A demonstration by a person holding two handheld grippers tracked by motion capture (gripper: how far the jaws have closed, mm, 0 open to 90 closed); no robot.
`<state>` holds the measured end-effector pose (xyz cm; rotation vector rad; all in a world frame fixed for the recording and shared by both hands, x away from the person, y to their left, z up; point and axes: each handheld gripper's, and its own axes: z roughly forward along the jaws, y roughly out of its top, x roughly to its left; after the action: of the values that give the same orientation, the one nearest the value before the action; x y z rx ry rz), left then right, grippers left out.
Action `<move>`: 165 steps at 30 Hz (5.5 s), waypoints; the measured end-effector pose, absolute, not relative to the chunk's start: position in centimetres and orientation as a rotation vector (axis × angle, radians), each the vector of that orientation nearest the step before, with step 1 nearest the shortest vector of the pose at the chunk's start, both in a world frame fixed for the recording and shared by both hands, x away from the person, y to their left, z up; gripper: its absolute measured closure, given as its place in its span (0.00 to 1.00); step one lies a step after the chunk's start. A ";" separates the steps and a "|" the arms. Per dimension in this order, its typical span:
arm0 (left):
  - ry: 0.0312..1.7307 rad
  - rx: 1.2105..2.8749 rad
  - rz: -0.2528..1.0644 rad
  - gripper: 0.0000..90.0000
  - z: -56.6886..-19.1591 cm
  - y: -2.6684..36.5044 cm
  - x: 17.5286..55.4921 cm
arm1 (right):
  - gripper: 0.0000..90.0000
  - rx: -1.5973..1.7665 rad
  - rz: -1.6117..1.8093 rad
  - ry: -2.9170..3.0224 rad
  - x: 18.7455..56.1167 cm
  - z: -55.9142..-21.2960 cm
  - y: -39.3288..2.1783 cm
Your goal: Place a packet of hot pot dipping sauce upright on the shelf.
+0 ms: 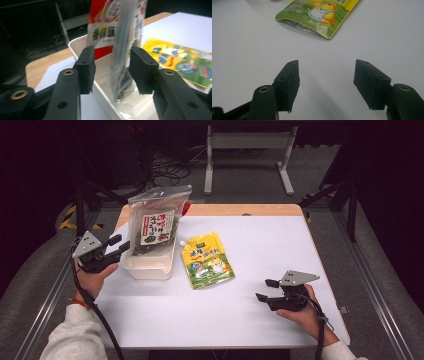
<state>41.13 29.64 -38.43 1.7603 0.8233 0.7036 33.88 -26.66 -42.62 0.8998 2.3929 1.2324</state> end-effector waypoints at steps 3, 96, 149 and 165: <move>0.798 1.769 0.705 0.64 -38.1 29.6 40.0 | 0.45 0.902 1.245 2.374 34.3 -42.4 -26.4; 0.586 2.135 0.190 0.22 -45.6 15.3 36.4 | 0.56 1.071 1.215 2.399 41.5 -44.8 -16.4; 0.756 2.212 0.213 0.81 -46.5 12.9 38.7 | 0.41 0.654 0.937 2.417 38.6 -45.7 -13.3; 0.721 2.155 0.165 0.56 -45.7 13.5 38.7 | 0.98 0.408 0.840 2.407 37.7 -45.5 -12.0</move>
<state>38.72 13.55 -45.73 2.1545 0.7207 0.1651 37.67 -12.04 -45.55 0.4085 2.4068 0.8396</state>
